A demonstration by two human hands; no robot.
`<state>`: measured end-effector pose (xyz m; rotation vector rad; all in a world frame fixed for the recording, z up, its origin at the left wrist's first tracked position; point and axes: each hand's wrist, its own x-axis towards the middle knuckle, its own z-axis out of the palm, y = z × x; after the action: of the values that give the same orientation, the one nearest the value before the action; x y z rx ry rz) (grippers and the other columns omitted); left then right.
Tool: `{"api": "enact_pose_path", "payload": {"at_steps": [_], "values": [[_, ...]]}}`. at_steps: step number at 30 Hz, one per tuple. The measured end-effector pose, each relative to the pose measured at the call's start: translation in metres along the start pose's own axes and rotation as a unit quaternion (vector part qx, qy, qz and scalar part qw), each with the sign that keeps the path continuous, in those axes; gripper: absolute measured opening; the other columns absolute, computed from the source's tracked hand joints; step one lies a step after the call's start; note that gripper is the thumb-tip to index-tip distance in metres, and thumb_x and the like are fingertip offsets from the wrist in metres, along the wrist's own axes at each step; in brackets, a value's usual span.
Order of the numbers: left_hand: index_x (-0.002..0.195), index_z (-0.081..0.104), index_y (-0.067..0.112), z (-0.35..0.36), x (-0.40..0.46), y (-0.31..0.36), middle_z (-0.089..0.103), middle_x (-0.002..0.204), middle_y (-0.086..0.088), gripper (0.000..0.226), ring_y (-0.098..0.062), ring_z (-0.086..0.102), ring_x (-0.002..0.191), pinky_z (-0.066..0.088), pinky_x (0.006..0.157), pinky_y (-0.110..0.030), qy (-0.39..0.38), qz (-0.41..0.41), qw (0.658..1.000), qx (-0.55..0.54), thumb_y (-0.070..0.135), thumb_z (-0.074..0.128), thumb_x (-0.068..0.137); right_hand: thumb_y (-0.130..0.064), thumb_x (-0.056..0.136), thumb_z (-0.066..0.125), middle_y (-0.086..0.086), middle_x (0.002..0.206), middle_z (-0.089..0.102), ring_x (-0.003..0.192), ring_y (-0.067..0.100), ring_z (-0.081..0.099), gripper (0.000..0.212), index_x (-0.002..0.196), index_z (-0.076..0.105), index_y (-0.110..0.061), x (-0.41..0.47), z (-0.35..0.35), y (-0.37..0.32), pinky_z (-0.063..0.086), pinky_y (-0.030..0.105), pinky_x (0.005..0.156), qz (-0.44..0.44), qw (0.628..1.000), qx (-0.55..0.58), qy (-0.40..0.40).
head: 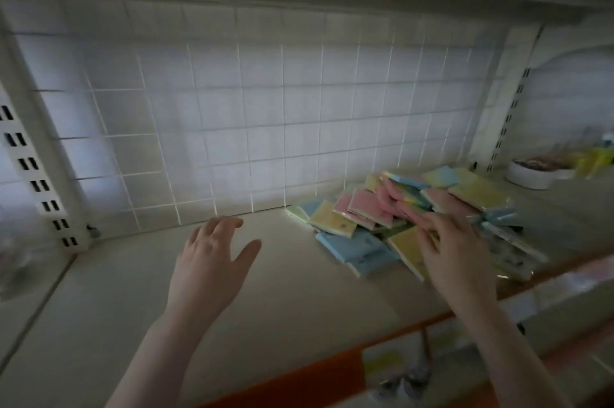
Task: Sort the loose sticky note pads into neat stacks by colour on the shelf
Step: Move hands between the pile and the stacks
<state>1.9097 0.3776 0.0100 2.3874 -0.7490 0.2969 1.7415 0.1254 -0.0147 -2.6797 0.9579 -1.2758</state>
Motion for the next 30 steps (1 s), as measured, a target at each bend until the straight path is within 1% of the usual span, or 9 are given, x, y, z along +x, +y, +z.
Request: {"api": "enact_pose_path", "payload": {"at_steps": [4, 6, 8, 12, 16, 20, 24, 26, 30], "values": [[0.126, 0.056, 0.015, 0.042, 0.013, 0.047, 0.053, 0.133, -0.003, 0.044, -0.026, 0.044, 0.125, 0.034, 0.101, -0.037, 0.035, -0.028, 0.999, 0.004, 0.036, 0.061, 0.088, -0.017, 0.087, 0.06, 0.013, 0.106, 0.065, 0.093, 0.033, 0.061, 0.026, 0.11, 0.066, -0.009, 0.04, 0.014, 0.055, 0.051, 0.041, 0.077, -0.039, 0.998, 0.041, -0.011], [0.125, 0.056, 0.014, 0.062, 0.019, 0.076, 0.053, 0.133, -0.003, 0.043, -0.026, 0.045, 0.124, 0.035, 0.099, -0.036, 0.041, -0.029, 0.999, 0.008, 0.036, 0.06, 0.088, -0.014, 0.088, 0.059, 0.012, 0.1, 0.065, 0.088, 0.032, 0.061, 0.024, 0.111, 0.066, -0.011, 0.059, 0.017, 0.08, 0.05, 0.039, 0.072, -0.054, 0.997, 0.048, -0.029], [0.13, 0.051, 0.018, 0.079, 0.025, 0.103, 0.049, 0.137, 0.001, 0.045, -0.021, 0.041, 0.127, 0.034, 0.099, -0.033, 0.027, -0.021, 0.999, 0.01, 0.039, 0.056, 0.091, -0.009, 0.087, 0.061, 0.015, 0.094, 0.066, 0.083, 0.035, 0.06, 0.019, 0.104, 0.067, -0.006, 0.075, 0.021, 0.103, 0.05, 0.04, 0.068, -0.061, 0.996, 0.046, -0.045], [0.138, 0.043, 0.021, 0.103, 0.044, 0.137, 0.041, 0.144, 0.005, 0.05, -0.015, 0.034, 0.133, 0.031, 0.104, -0.03, -0.01, -0.012, 0.999, 0.035, 0.044, 0.047, 0.094, -0.008, 0.085, 0.063, 0.017, 0.094, 0.065, 0.087, 0.037, 0.057, 0.019, 0.103, 0.066, -0.001, 0.102, 0.03, 0.13, 0.048, 0.044, 0.075, -0.071, 0.992, 0.043, -0.09], [0.138, 0.043, 0.018, 0.117, 0.062, 0.154, 0.045, 0.141, 0.003, 0.048, -0.015, 0.036, 0.132, 0.03, 0.104, -0.029, -0.046, 0.005, 0.997, 0.061, 0.041, 0.048, 0.095, -0.029, 0.09, 0.057, 0.011, 0.112, 0.057, 0.107, 0.03, 0.049, 0.033, 0.115, 0.062, -0.008, 0.112, 0.037, 0.135, 0.041, 0.039, 0.089, -0.085, 0.979, 0.016, -0.184], [0.127, 0.051, 0.019, 0.133, 0.069, 0.156, 0.054, 0.128, 0.004, 0.042, -0.013, 0.046, 0.12, 0.036, 0.1, -0.03, -0.076, 0.012, 0.995, 0.069, 0.042, 0.051, 0.093, -0.042, 0.092, 0.049, 0.007, 0.125, 0.048, 0.122, 0.025, 0.038, 0.046, 0.124, 0.057, -0.012, 0.114, 0.041, 0.136, 0.033, 0.035, 0.102, -0.121, 0.965, 0.007, -0.233], [0.132, 0.047, 0.021, 0.142, 0.067, 0.155, 0.052, 0.132, 0.004, 0.052, -0.017, 0.046, 0.12, 0.037, 0.102, -0.037, -0.094, -0.013, 0.994, 0.059, 0.047, 0.054, 0.088, -0.058, 0.09, 0.037, 0.006, 0.148, 0.025, 0.141, 0.026, 0.014, 0.069, 0.146, 0.028, -0.018, 0.123, 0.039, 0.138, 0.019, 0.038, 0.115, -0.127, 0.938, -0.032, -0.321], [0.131, 0.048, 0.021, 0.143, 0.068, 0.155, 0.051, 0.131, 0.002, 0.054, -0.019, 0.045, 0.12, 0.037, 0.102, -0.037, -0.104, -0.039, 0.992, 0.063, 0.049, 0.056, 0.086, -0.063, 0.088, 0.036, 0.005, 0.153, 0.016, 0.144, 0.027, 0.006, 0.078, 0.15, 0.017, -0.02, 0.126, 0.038, 0.136, 0.013, 0.04, 0.116, -0.126, 0.927, -0.045, -0.35], [0.121, 0.053, 0.015, 0.14, 0.074, 0.159, 0.049, 0.125, -0.003, 0.057, -0.023, 0.041, 0.116, 0.038, 0.095, -0.035, -0.114, -0.08, 0.986, 0.092, 0.054, 0.061, 0.081, -0.071, 0.081, 0.04, 0.006, 0.155, 0.012, 0.144, 0.029, 0.001, 0.087, 0.148, 0.02, -0.02, 0.131, 0.036, 0.128, 0.008, 0.042, 0.116, -0.121, 0.922, -0.05, -0.365]]}}
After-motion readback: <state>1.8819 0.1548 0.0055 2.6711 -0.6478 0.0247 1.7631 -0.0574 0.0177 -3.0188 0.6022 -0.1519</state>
